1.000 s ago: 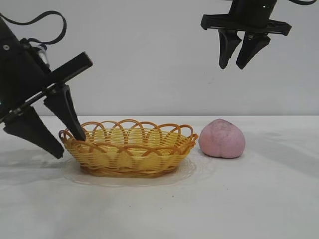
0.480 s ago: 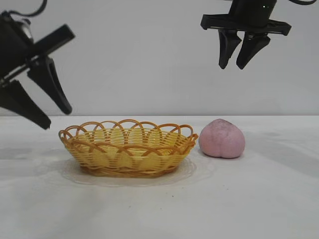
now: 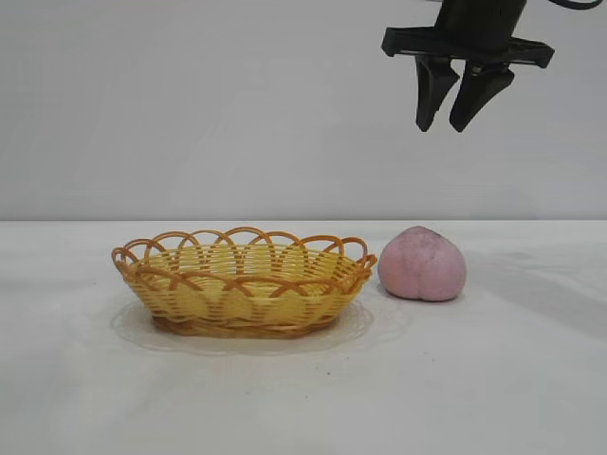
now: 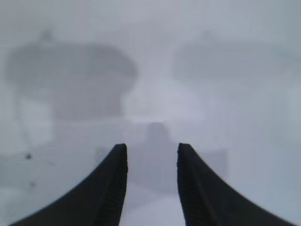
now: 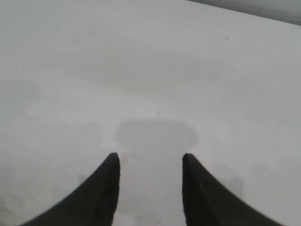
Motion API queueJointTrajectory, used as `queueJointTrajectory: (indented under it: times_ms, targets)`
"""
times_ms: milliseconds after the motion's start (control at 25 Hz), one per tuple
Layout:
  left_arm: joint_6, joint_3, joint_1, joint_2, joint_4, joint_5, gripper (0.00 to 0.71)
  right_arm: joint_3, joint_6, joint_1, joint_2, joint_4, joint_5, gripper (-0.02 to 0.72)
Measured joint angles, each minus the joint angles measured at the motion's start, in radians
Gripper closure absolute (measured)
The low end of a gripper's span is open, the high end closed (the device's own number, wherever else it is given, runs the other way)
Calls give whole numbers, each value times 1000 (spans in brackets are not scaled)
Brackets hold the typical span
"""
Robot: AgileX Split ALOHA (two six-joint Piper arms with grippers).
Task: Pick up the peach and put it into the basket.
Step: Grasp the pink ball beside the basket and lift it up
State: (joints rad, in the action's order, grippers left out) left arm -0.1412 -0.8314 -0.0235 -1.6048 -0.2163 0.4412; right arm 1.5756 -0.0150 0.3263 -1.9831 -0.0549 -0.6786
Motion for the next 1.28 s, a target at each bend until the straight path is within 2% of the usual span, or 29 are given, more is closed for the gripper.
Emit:
queueJointTrajectory:
  times_ms: [240,360,440,600,840,1000,1280]
  targets:
    - [-58,21,49,215,-7,69,509,0,0,0,0,0,-15,394]
    - [-62,103,79,393,-5,99,509,0,-1,0,0,0,-16,394]
    - [-62,164,95,513,-3,160,509,0,-7,0,0,0,-23,394]
    - [-62,241,99,755,11,334,509,0,-20,0,0,0,-34,394]
    - [6,246,99,1048,37,544,509,0,-22,0,0,-4,-42,394]
    - [36,252,99,1161,74,615,509,0,-22,0,0,-5,-57,394]
    - [91,348,99,1351,119,659,509,0,-26,0,0,-7,-70,394]
